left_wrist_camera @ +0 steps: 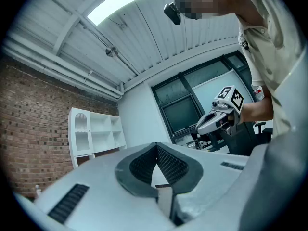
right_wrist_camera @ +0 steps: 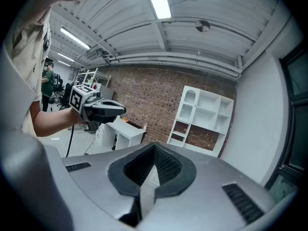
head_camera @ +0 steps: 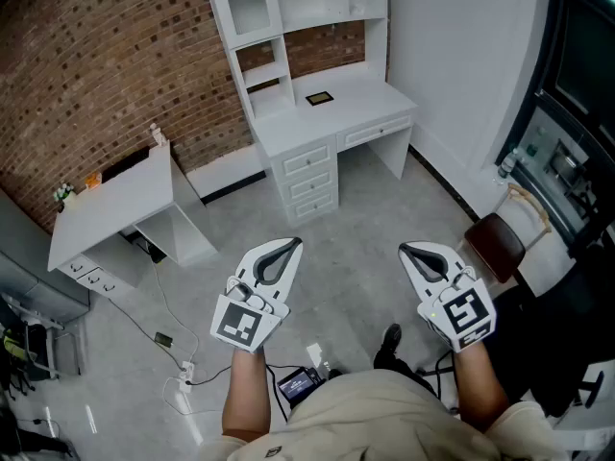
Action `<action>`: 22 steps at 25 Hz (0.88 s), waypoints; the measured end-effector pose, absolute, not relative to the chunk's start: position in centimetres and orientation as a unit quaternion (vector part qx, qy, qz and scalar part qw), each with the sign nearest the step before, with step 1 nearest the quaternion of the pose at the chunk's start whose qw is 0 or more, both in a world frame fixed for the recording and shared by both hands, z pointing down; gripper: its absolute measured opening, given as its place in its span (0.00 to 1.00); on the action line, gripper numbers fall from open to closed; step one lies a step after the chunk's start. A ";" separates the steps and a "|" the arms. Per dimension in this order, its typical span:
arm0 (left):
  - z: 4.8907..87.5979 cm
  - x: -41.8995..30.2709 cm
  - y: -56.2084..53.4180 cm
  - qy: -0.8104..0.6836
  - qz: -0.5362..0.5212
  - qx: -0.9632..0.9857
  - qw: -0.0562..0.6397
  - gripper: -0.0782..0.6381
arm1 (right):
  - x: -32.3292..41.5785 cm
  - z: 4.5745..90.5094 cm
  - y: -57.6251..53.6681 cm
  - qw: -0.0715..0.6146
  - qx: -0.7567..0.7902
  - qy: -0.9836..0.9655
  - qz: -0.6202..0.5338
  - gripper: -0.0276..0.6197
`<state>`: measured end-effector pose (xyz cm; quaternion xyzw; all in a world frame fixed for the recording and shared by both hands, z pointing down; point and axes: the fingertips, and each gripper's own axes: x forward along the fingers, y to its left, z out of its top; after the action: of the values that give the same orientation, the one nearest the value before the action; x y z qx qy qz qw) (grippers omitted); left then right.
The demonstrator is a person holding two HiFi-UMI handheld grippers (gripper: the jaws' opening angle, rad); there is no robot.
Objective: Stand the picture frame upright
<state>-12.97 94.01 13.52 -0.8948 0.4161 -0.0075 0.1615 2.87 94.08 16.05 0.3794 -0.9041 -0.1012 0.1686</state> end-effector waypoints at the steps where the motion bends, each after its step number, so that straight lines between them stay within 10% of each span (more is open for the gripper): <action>1: 13.4 -13.1 93.8 0.416 -0.007 -0.895 0.162 0.12 | 2.8 16.0 93.8 0.168 0.379 -0.904 -0.101 0.05; 22: 15.0 -9.1 86.2 0.413 -0.033 -0.898 0.147 0.12 | 6.1 16.9 85.9 0.130 0.374 -0.916 -0.068 0.05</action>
<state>-9.07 86.17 14.97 -0.8980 0.4135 -0.0329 0.1469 6.10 85.87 16.92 0.3741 -0.9157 -0.0684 0.1301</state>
